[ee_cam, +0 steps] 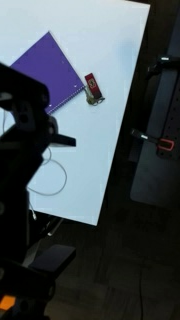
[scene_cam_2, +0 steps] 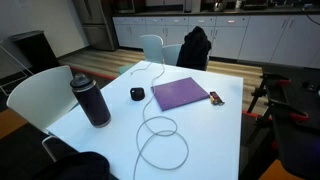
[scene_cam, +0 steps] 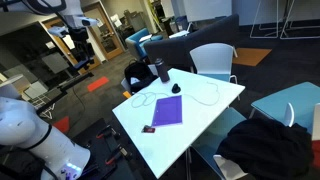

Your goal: Place the cable's left and right ends in the center

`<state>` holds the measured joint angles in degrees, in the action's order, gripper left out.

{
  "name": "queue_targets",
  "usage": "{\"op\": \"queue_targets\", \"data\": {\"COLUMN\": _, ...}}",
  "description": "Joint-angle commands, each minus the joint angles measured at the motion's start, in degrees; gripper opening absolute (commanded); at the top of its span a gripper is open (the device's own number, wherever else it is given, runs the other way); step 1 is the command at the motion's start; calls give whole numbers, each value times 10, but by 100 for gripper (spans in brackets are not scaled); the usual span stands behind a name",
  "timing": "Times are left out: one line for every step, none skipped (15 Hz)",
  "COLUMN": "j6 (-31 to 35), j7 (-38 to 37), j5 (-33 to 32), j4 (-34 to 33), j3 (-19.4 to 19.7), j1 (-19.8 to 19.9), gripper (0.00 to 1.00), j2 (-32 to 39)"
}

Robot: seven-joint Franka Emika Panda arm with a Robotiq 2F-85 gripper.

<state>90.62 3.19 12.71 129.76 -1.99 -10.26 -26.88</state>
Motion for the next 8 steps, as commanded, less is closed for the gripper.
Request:
{"op": "queue_targets", "data": {"j6": -2, "j7": 4, "j5": 4, "j4": -1, "j3": -11, "j1": 14, "gripper": 100, "j2": 0}}
{"op": "queue_targets", "data": {"j6": -2, "j7": 4, "j5": 4, "j4": -1, "j3": -11, "j1": 14, "gripper": 100, "j2": 0}}
{"op": "queue_targets", "data": {"j6": -2, "j7": 4, "j5": 4, "j4": -1, "j3": -11, "j1": 14, "gripper": 100, "j2": 0}}
{"op": "queue_targets", "data": {"j6": -2, "j7": 4, "j5": 4, "j4": -1, "j3": -11, "j1": 14, "gripper": 100, "j2": 0}}
{"op": "queue_targets", "data": {"j6": -2, "j7": 4, "j5": 4, "j4": -1, "j3": -11, "j1": 14, "gripper": 100, "j2": 0}}
{"op": "queue_targets", "data": {"j6": 8, "j7": 3, "j5": 1, "j4": -3, "j3": -16, "j1": 12, "gripper": 100, "j2": 4}}
{"op": "queue_targets", "data": {"j6": 15, "j7": 5, "j5": 1, "j4": -5, "j3": -20, "j1": 9, "gripper": 100, "j2": 10}}
{"op": "queue_targets", "data": {"j6": 33, "j7": 6, "j5": 0, "j4": -7, "j3": -28, "j1": 6, "gripper": 100, "j2": 20}}
